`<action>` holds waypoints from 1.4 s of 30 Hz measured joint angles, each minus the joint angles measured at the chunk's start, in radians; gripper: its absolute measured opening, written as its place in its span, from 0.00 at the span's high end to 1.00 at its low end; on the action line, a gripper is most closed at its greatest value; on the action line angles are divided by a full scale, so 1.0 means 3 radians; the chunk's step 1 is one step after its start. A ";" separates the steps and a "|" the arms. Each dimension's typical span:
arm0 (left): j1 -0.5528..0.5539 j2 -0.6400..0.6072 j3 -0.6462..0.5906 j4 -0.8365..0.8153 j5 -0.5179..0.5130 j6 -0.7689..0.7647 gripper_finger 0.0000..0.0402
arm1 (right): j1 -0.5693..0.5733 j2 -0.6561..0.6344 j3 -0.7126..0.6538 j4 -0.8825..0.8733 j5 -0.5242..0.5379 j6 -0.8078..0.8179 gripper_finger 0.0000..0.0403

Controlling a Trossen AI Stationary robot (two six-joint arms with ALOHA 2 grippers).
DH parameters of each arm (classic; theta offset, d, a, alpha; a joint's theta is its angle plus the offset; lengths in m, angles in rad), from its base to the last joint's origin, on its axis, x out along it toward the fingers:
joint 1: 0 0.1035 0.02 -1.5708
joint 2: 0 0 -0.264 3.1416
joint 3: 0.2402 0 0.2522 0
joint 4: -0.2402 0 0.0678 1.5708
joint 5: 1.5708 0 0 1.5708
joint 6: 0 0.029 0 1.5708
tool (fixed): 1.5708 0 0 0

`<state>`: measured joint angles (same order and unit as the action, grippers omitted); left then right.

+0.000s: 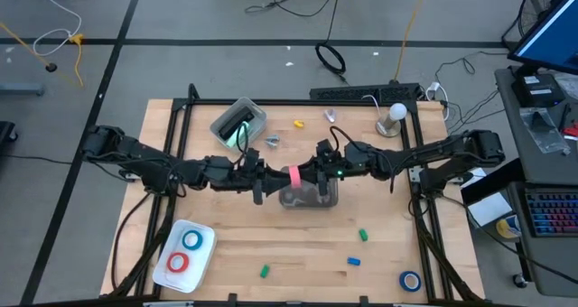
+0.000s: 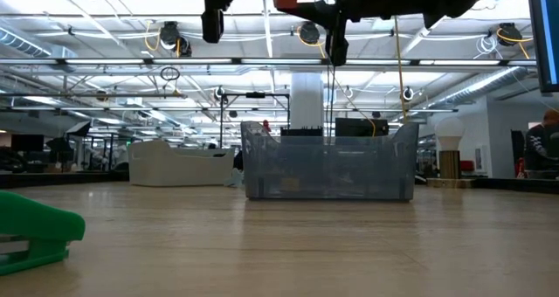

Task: Pick and place Stapler, Stapler remover, tape
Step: Put the pink tape into the white bin

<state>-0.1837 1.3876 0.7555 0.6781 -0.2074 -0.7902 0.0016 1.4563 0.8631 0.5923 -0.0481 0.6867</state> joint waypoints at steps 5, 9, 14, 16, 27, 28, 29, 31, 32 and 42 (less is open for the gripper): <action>-0.0003 0.0001 0.0000 0.0010 0.0163 0.0003 0.63 | 0.0002 0.0002 0.0000 -0.0020 -0.0060 -0.0038 0.92; 0.0000 0.0005 0.0005 0.0017 0.0323 0.0008 0.63 | -0.0001 0.0016 0.0001 -0.0071 -0.0086 -0.0017 0.92; -0.0003 0.0004 0.0006 0.0073 0.0370 0.0010 0.63 | 0.0020 0.0012 0.0001 -0.0028 -0.0104 0.0003 0.92; -0.0005 0.0004 0.0006 0.0096 0.0365 0.0010 0.63 | 0.0028 0.0011 0.0001 -0.0011 -0.0088 0.0005 0.92; 0.0047 0.0003 0.0006 0.0077 0.0189 -0.0072 0.87 | 0.0042 0.0009 0.0001 0.0034 0.0015 0.0015 0.92; 0.0053 0.0003 0.0006 0.0072 0.0176 -0.0077 0.92 | 0.0042 0.0009 0.0001 0.0035 0.0011 0.0005 0.92; 0.0060 0.0003 0.0006 0.0066 0.0166 -0.0077 0.93 | 0.0042 0.0009 0.0000 0.0033 0.0012 0.0001 0.92; 0.0070 0.0003 0.0006 0.0066 0.0157 -0.0091 0.93 | 0.0042 0.0007 0.0000 0.0033 0.0011 -0.0017 0.92; 0.0071 0.0003 0.0006 0.0059 0.0155 -0.0092 0.93 | 0.0041 0.0007 0.0000 0.0033 0.0010 -0.0057 0.92; -0.0040 -0.0006 0.0017 -0.0356 0.0235 -0.0241 0.93 | 0.0015 -0.0022 -0.0008 -0.0179 -0.0471 -0.0324 0.63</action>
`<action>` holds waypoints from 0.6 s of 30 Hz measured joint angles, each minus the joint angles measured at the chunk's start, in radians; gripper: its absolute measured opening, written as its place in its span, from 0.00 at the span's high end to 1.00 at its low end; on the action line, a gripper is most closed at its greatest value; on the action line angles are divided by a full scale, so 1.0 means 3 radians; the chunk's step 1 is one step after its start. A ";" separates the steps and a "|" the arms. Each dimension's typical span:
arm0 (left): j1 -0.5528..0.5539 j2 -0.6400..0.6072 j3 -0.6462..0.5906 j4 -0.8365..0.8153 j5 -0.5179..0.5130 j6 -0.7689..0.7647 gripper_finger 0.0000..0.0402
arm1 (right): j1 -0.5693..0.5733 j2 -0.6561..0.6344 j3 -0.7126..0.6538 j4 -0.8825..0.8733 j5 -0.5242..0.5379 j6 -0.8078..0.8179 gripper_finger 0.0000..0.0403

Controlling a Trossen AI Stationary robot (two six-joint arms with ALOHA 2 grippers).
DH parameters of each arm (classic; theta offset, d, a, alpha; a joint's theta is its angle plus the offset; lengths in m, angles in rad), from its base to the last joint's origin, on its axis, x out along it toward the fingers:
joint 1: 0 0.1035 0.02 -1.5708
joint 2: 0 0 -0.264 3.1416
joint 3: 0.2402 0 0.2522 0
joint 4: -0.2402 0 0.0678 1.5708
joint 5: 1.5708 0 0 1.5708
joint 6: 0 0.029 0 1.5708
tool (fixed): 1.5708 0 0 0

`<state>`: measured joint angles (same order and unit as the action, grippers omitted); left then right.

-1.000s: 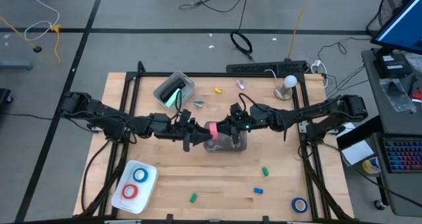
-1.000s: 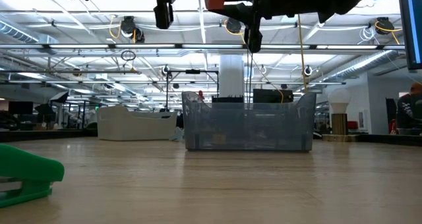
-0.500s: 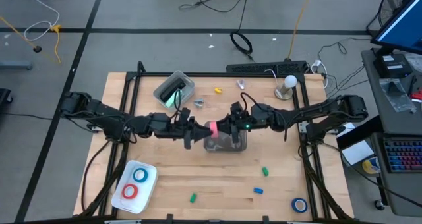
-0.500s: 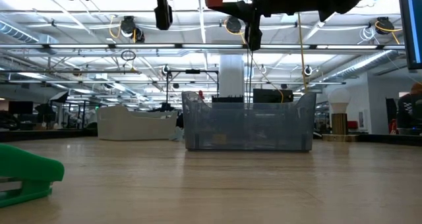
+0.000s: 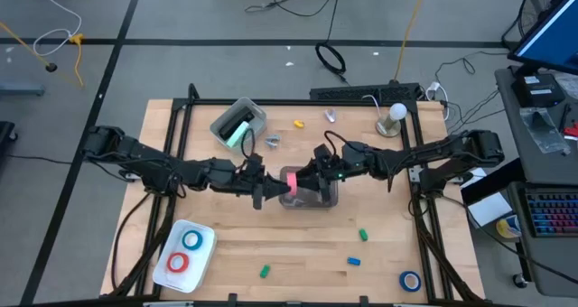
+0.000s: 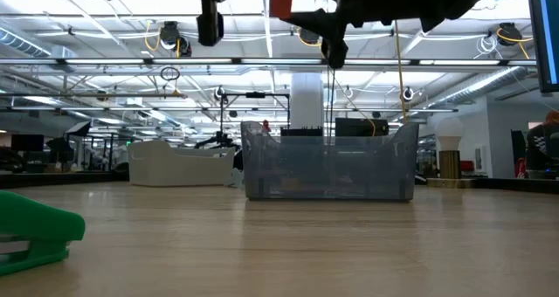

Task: Pick and place Stapler, Stapler remover, tape
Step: Put the pink tape into the white bin

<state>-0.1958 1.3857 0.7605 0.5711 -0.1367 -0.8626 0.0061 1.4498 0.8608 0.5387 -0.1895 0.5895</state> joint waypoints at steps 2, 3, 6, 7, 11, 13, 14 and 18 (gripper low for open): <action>-0.0038 0.0001 -0.0004 -0.0156 -0.0015 -0.0056 0.93 | -0.0002 0.0000 0.0000 -0.0156 -0.0098 0.0006 0.57; -0.0061 0.0001 -0.0004 -0.0233 -0.0020 -0.0093 0.93 | -0.0001 -0.0003 0.0000 -0.0237 -0.0156 0.0012 0.55; -0.0120 0.0001 -0.0006 -0.0491 -0.0028 -0.0230 0.93 | 0.0002 -0.0006 0.0001 -0.0481 -0.0245 0.0007 0.49; -0.0145 0.0001 -0.0006 -0.0573 -0.0028 -0.0283 0.93 | 0.0002 -0.0005 0.0001 -0.0543 -0.0292 0.0003 0.48; -0.0271 -0.0077 -0.0008 -0.0881 0.0011 -0.0497 0.93 | 0.0000 -0.0006 0.0001 -0.0589 -0.0517 0.0001 0.45; -0.0360 -0.0153 -0.0009 -0.1073 0.0014 -0.0580 0.93 | 0.0001 -0.0006 0.0001 -0.0588 -0.0613 0.0000 0.44; -0.0401 -0.0191 -0.0011 -0.1131 0.0006 -0.0622 0.93 | 0.0002 -0.0006 0.0001 -0.0576 -0.0623 -0.0004 0.44; -0.0594 -0.0365 0.0071 -0.1618 -0.0115 -0.0819 0.93 | 0.0000 -0.0006 0.0001 -0.0540 -0.0613 -0.0037 0.44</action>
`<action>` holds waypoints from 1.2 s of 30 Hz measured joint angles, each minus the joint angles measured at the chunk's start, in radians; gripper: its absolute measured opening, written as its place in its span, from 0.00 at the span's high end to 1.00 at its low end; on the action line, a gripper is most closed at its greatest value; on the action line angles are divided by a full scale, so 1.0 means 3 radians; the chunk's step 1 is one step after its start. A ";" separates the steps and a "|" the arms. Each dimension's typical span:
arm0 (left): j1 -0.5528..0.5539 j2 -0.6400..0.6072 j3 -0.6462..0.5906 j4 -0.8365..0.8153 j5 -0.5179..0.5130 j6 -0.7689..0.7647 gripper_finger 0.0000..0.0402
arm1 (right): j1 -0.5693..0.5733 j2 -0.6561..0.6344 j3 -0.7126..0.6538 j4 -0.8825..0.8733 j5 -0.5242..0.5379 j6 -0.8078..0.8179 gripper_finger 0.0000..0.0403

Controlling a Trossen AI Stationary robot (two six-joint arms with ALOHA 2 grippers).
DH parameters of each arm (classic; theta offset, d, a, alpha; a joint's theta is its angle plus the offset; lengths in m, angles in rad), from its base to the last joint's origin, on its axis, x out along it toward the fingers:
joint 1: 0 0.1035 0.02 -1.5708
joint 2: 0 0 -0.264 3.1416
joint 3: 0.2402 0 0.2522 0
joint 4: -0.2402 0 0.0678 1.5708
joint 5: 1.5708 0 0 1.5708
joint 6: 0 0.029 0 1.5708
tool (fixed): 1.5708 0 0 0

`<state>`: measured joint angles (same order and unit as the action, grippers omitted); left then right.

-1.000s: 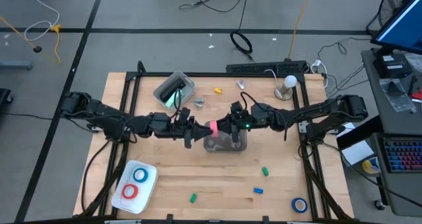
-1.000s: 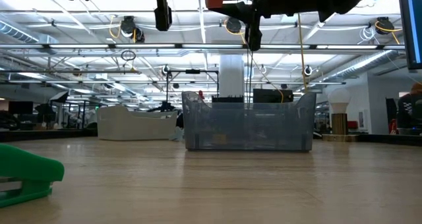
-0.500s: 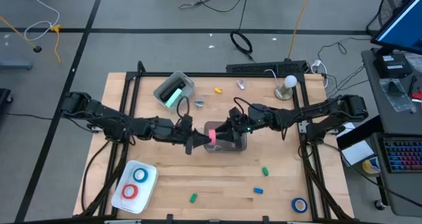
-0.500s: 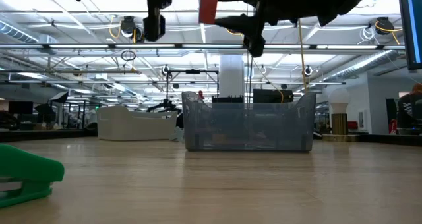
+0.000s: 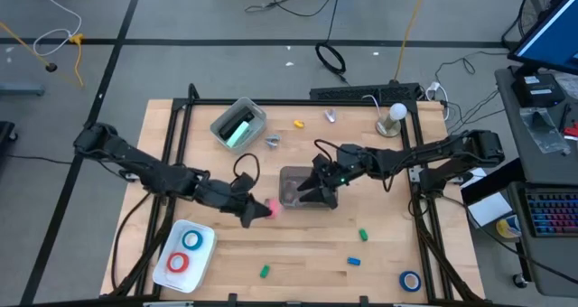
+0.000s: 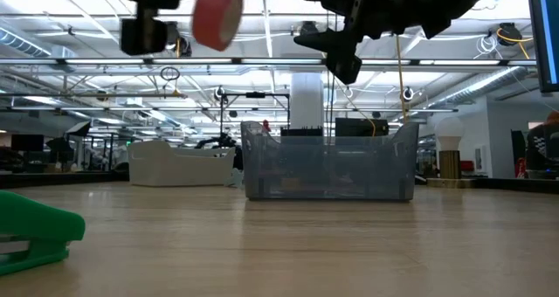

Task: Pick and place Stapler, Stapler remover, tape
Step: Put the pink tape into the white bin

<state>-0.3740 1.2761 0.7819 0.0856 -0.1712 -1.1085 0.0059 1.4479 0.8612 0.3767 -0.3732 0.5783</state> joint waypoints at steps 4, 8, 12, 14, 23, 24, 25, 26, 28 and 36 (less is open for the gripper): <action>-0.0190 -0.0047 0.0340 -0.1028 -0.0073 -0.0318 0.93 | 0.0000 0.0000 0.0001 0.0027 0.0005 -0.0072 0.44; -0.0386 0.0008 0.0794 -0.2088 -0.0075 -0.0721 0.93 | -0.0001 0.0000 0.0001 0.0026 0.0008 -0.0079 0.44; -0.0605 0.0096 0.1054 -0.2846 -0.0047 -0.1189 0.93 | -0.0001 0.0000 0.0001 0.0024 0.0009 -0.0079 0.44; -0.0710 0.0140 0.1093 -0.2978 0.0045 -0.1461 0.93 | -0.0001 0.0000 0.0001 0.0024 0.0009 -0.0079 0.44; -0.1276 0.0488 0.1083 -0.3285 0.0782 -0.2588 0.93 | -0.0001 -0.0001 0.0001 0.0014 0.0014 -0.0095 0.44; -0.1342 0.0510 0.1083 -0.3242 0.0784 -0.2689 0.93 | -0.0001 -0.0001 0.0001 0.0012 0.0014 -0.0115 0.44; -0.1413 0.0525 0.1083 -0.3220 0.0783 -0.2792 0.93 | -0.0001 -0.0001 0.0001 0.0011 0.0015 -0.0136 0.44; -0.1477 0.0528 0.1083 -0.3210 0.0775 -0.2888 0.93 | -0.0001 -0.0001 0.0001 0.0011 0.0014 -0.0144 0.44; -0.1590 0.0519 0.1083 -0.3194 0.0746 -0.3081 0.93 | -0.0001 -0.0003 0.0003 0.0013 0.0015 -0.0148 0.44; -0.1881 0.0526 0.0958 -0.3220 0.0705 -0.3734 0.93 | -0.0001 -0.0003 0.0003 0.0019 0.0014 -0.0149 0.44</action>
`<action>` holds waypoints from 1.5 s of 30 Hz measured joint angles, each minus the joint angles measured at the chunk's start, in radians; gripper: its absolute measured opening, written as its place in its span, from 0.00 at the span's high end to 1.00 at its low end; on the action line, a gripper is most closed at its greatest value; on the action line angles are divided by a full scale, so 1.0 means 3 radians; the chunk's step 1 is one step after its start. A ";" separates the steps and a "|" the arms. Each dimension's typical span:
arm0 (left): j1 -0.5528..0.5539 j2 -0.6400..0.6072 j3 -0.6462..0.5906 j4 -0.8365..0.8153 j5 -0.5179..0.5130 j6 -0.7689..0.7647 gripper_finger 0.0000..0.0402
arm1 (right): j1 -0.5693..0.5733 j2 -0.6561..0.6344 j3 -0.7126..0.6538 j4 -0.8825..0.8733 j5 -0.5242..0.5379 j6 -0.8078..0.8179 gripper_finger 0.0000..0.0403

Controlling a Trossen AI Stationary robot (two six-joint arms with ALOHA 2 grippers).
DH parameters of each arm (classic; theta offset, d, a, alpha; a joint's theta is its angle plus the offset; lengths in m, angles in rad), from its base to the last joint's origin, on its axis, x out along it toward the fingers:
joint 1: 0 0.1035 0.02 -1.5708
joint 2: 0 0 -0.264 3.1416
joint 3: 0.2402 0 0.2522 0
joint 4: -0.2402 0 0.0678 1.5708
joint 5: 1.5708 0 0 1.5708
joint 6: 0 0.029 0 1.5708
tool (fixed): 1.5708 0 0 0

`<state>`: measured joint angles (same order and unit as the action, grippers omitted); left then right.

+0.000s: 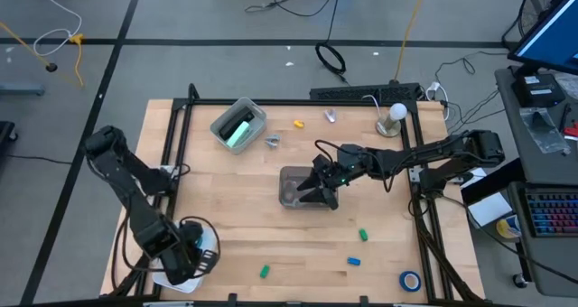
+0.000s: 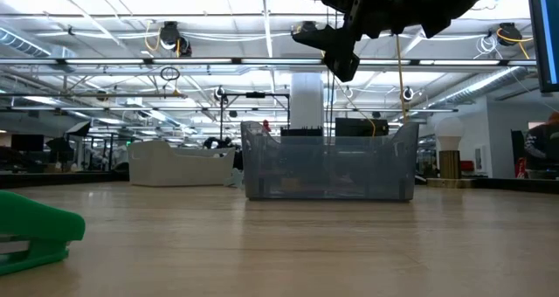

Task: Pick and place Stapler, Stapler remover, tape
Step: Put the pink tape into the white bin

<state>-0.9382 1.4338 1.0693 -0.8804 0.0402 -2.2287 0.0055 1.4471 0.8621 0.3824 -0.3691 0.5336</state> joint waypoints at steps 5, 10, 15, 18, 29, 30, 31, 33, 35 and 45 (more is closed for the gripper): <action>-0.0023 0.0000 -0.0225 0.0332 -0.0065 -0.0070 0.93 | 0.0000 0.0000 0.0000 0.0000 0.0000 0.0005 0.44; -0.0023 0.0001 -0.0468 0.0596 0.0013 -0.0107 0.93 | 0.0000 0.0000 0.0001 0.0001 0.0000 0.0008 0.44; -0.0023 0.0001 -0.0644 0.0833 0.0013 -0.0113 0.93 | 0.0000 0.0000 0.0001 0.0001 0.0000 0.0010 0.44; -0.0023 0.0001 -0.0685 0.0899 0.0012 -0.0103 0.93 | -0.0001 0.0000 0.0001 0.0001 0.0000 0.0010 0.44; -0.0088 0.0001 -0.0725 0.1033 0.0139 -0.0207 0.93 | -0.0001 0.0000 0.0001 0.0001 0.0000 0.0000 0.44; -0.0094 0.0001 -0.0725 0.1033 0.0137 -0.0207 0.93 | -0.0001 0.0000 0.0001 0.0001 0.0000 -0.0006 0.44; -0.0094 0.0001 -0.0725 0.1032 0.0136 -0.0207 0.93 | -0.0001 0.0000 0.0001 0.0001 0.0000 -0.0011 0.44; -0.0094 0.0001 -0.0725 0.1024 0.0127 -0.0207 0.93 | -0.0001 0.0000 0.0001 0.0001 0.0000 -0.0013 0.44; -0.0094 0.0001 -0.0725 0.1012 0.0124 -0.0208 0.93 | -0.0001 0.0000 0.0001 0.0001 0.0000 -0.0013 0.44; -0.0085 0.0001 -0.0725 0.0802 -0.0250 -0.0100 0.93 | -0.0001 0.0000 0.0001 0.0000 0.0000 -0.0013 0.45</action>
<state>-0.9638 1.4342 0.8516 -0.6398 -0.0349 -2.2588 0.0051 1.4471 0.8623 0.3824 -0.3691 0.5297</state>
